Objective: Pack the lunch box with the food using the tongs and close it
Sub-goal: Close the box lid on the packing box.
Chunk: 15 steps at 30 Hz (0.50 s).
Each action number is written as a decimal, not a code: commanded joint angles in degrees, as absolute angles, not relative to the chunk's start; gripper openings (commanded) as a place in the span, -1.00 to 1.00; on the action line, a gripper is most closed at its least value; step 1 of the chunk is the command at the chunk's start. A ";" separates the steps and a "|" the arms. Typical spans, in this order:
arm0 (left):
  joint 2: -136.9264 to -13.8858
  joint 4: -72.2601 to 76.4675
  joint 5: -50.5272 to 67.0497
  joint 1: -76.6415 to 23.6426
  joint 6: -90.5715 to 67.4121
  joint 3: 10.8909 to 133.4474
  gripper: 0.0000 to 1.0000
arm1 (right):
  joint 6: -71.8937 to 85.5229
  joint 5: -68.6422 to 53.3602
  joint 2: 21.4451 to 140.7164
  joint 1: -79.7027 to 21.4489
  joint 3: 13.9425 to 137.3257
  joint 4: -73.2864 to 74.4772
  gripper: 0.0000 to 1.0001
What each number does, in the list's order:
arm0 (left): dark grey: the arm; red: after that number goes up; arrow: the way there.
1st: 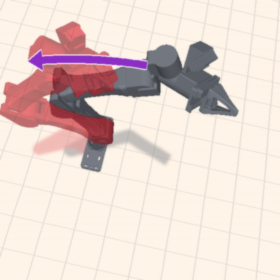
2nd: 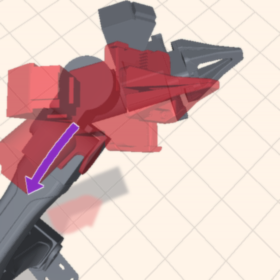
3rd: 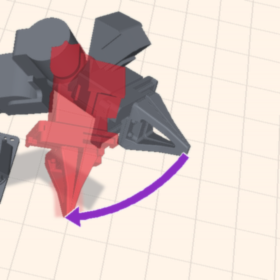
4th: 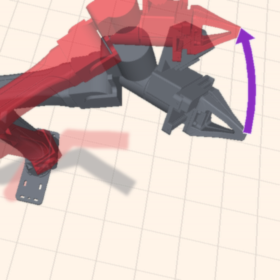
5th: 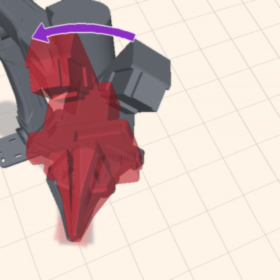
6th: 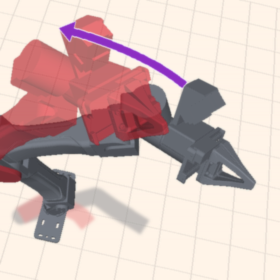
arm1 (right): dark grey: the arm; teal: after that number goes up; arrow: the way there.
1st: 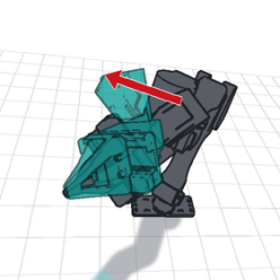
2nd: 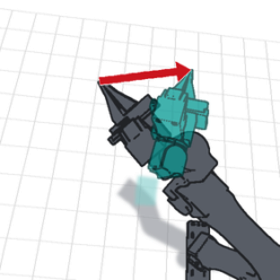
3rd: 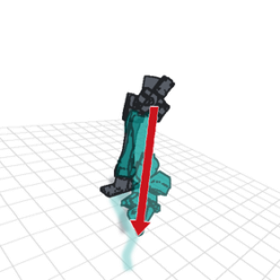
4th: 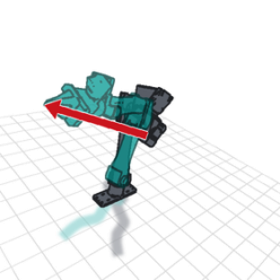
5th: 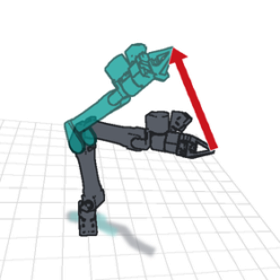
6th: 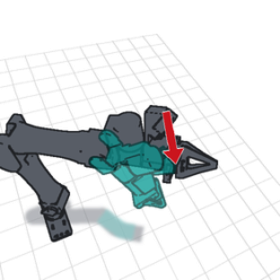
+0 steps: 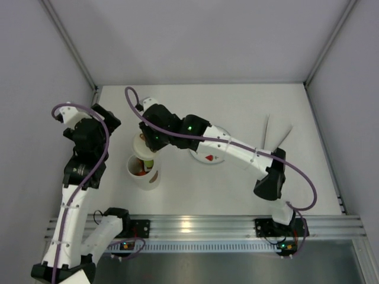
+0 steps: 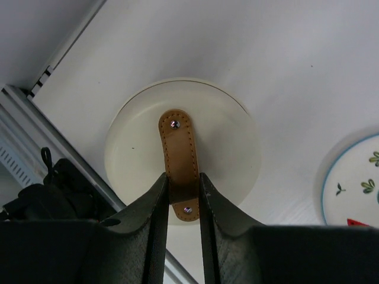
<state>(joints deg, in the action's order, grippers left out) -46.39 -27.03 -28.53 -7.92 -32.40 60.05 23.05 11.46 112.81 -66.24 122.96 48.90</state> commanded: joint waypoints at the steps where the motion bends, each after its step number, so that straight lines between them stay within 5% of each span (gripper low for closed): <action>1: -45.00 -28.39 -35.15 -6.86 -34.19 60.03 0.98 | 21.44 9.41 117.15 -67.85 131.56 52.74 -0.74; 15: -49.65 -26.89 -26.73 -6.15 -32.61 60.38 0.98 | 21.36 6.94 120.94 -70.92 130.34 49.22 -0.68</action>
<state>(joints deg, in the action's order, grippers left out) -47.16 -27.88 -29.34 -6.92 -33.06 60.03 22.44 7.44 120.20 -68.40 129.08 49.43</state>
